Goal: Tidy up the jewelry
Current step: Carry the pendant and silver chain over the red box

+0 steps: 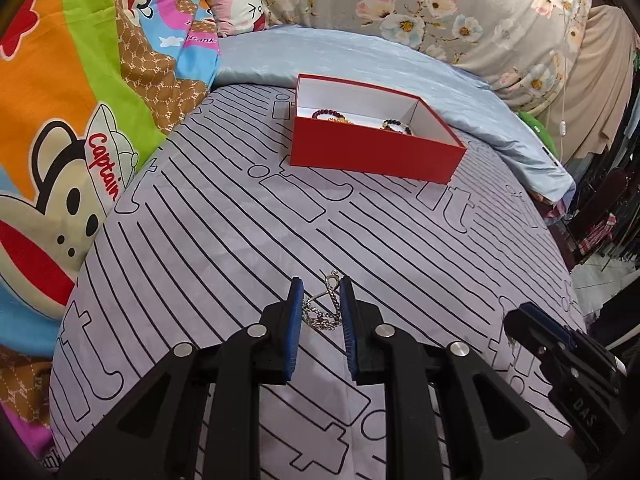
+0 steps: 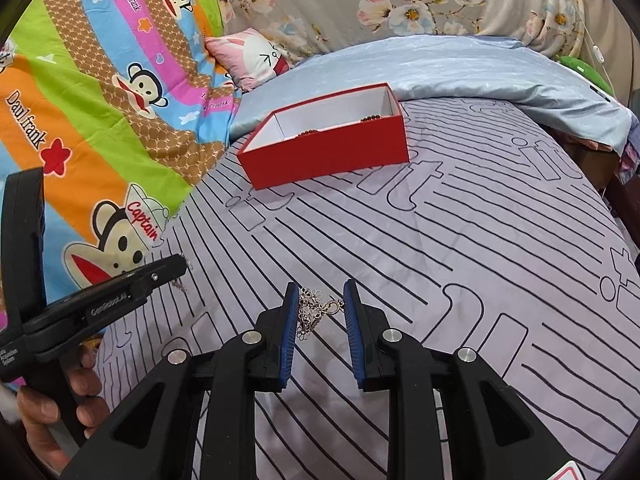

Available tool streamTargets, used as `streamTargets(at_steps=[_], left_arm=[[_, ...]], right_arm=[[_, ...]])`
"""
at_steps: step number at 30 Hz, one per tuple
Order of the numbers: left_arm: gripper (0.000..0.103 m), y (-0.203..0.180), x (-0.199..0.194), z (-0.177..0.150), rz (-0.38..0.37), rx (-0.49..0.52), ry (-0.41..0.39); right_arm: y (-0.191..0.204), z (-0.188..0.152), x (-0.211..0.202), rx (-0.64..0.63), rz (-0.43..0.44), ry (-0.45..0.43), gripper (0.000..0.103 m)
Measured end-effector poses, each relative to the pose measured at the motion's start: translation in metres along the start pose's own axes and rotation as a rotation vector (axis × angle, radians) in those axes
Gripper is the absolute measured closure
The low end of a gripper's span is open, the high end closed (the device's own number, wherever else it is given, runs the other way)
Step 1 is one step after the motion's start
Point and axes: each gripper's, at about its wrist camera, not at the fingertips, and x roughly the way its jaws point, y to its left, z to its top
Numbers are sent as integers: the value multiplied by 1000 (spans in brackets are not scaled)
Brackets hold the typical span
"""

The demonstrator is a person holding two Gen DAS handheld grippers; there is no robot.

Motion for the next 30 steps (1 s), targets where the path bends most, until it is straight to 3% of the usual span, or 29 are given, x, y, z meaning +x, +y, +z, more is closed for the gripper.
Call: streamTargets(at_steps=[9,17,23,30], left_arm=[[85,-4,-17,22,-17,5,-41],[85,-20,-9,78,10,54,-110],[85,-33,18,133,40,88,-142],[85,-35,56,181,52,85,-136]], right_arm=[[6,37,-5,-27,25,-56,81],[7,105,7,-64,38,-120,81],[6,165,37,-98,18,-148,81],[0,212,74,-114,5,-152,81]])
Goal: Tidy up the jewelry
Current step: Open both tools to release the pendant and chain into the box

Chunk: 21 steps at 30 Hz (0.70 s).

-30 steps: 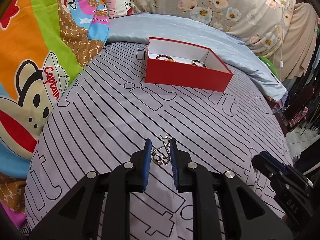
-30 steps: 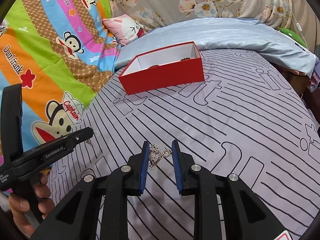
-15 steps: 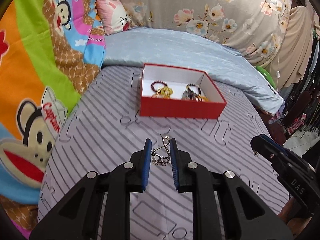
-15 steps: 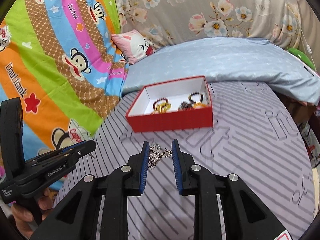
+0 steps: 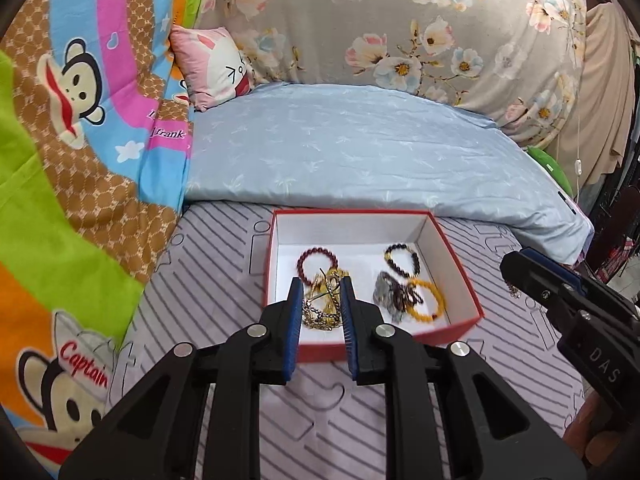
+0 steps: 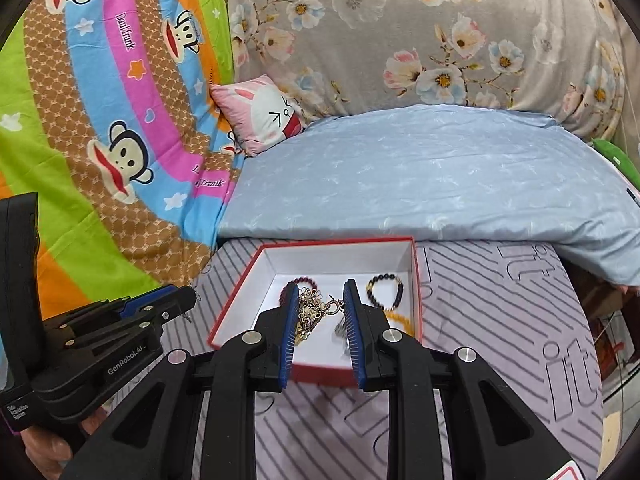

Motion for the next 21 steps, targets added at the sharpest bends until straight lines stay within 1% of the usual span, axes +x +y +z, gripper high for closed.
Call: streamTargets(at_steps=[4,9,16,20,21], left_arm=[[85,-1,25,18,12,5,3],[85,-3,55,31,24,16,15],[85,-6,95,36,52,26,55],[84,-5,109,35,59,20,73],[82,-5,111,34,66,19,74]], right_arm=[[-5,11,24,-13,-12,8,81],[-11,20,53,-23,-34,23,81],[-25,23,84,-7,-57,54,81],[-29,21,95,1,-54,73,80],[-29,20,97,0,-59,73,78]])
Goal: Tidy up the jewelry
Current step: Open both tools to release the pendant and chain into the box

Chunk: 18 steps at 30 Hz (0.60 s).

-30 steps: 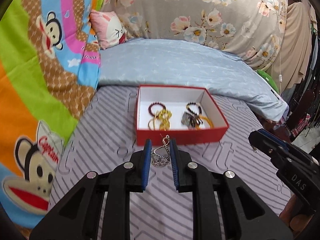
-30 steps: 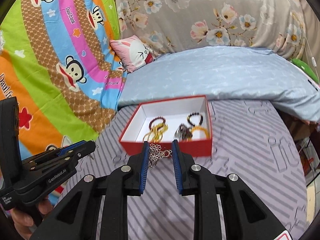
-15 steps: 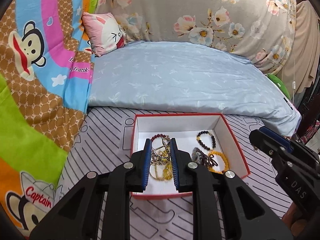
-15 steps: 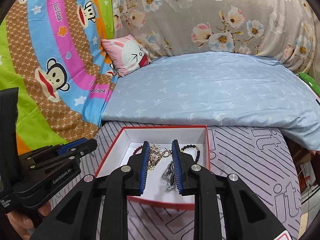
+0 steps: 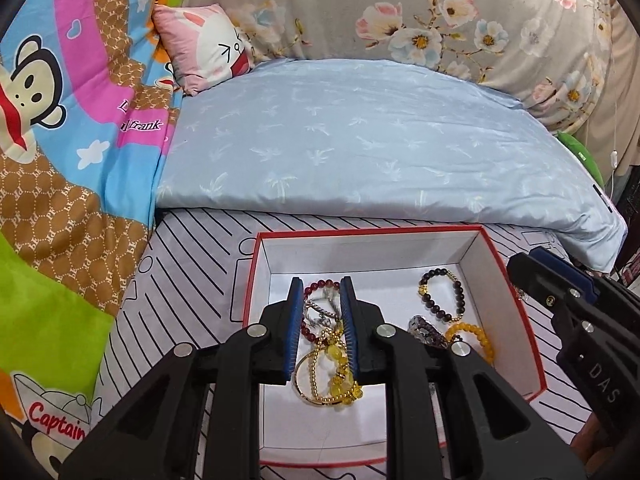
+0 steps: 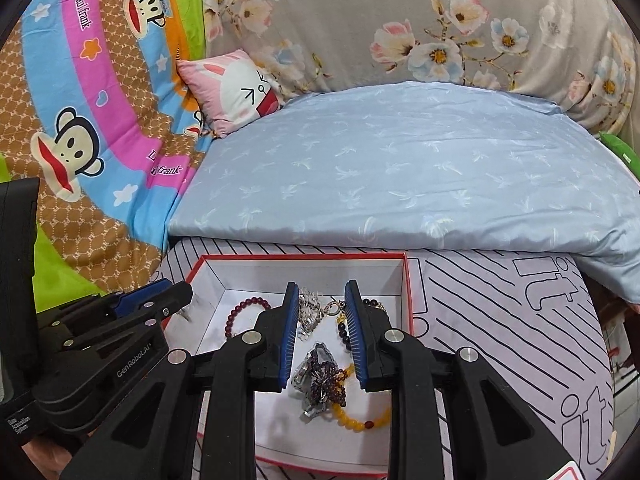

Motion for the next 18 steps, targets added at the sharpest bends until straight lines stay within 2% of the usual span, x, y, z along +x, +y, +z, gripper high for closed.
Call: streamTargets(at_steps=[1,3,6,10,18], left_arm=[[68,0,2,-1,17,-2,3],[49,0,2,-1,35,-4,-15],[47,-1,-1,-1,46,8,-27],[47,-1,-1,-3,37,8,-24],[47,0,-13,-7,36,1,-30]], right_arm=[[0,-1,2,-2,-7,5,70],[2,-3,4,-8,-13,9,61],[5,-6,3,-17,-23,7,59],[10,-8,-1,-23,-26,-1,49],[15,-11,-15,-24,-34,-14,44]])
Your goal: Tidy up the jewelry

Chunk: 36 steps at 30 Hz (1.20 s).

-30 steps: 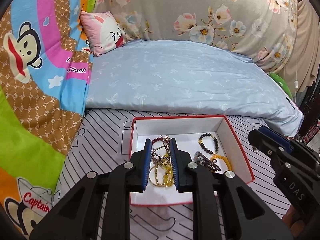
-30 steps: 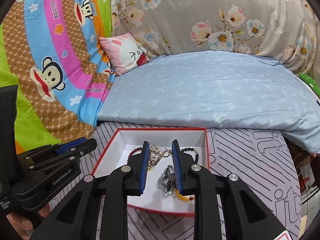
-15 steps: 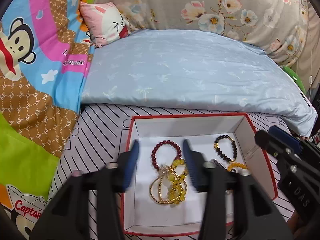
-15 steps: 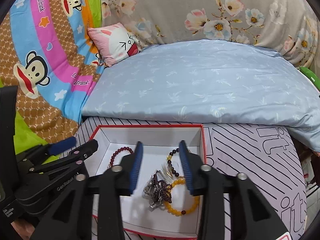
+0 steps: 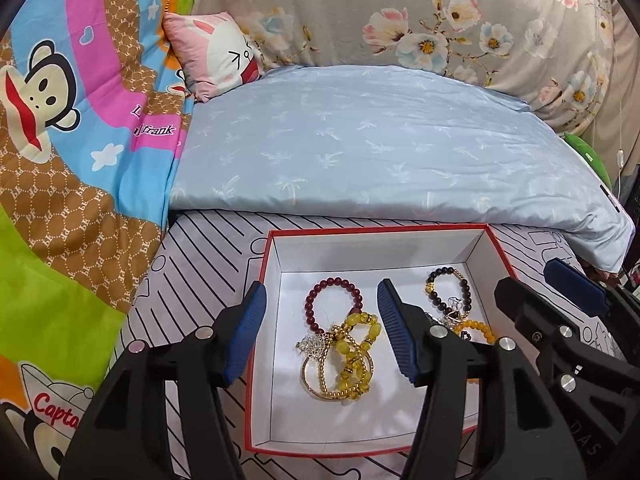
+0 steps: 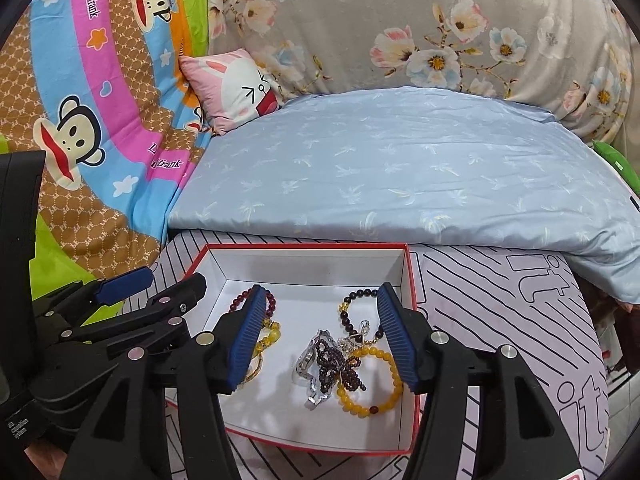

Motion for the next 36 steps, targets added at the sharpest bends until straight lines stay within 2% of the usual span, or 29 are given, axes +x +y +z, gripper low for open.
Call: streamTargets(at_steps=[10,18,20,25,28,31,36], left_arm=[[47,2,-24,-10,5,-4,-9],[47,0,-40,-26,12,-1,-3],[42,-1,-44,-30,19,-1,-1],[21,1,-55,-43,44,-13,-20],[13,1,-57,-52,55,-19,-23],[9,1,-57,-61,75,-24,-21],[9,3,-54,-76,90,-31,4]], right_arm=[[5,-8,-26,-4,-35,-11,37],[6,-25,-43,32,-50,7,36],[4,-30,-49,39,-60,3,35],[-2,-46,-63,81,-92,-17,21],[-5,-55,-65,90,-99,-16,18],[-5,-62,-66,84,-113,-8,17],[-1,-75,-65,69,-139,-2,17]])
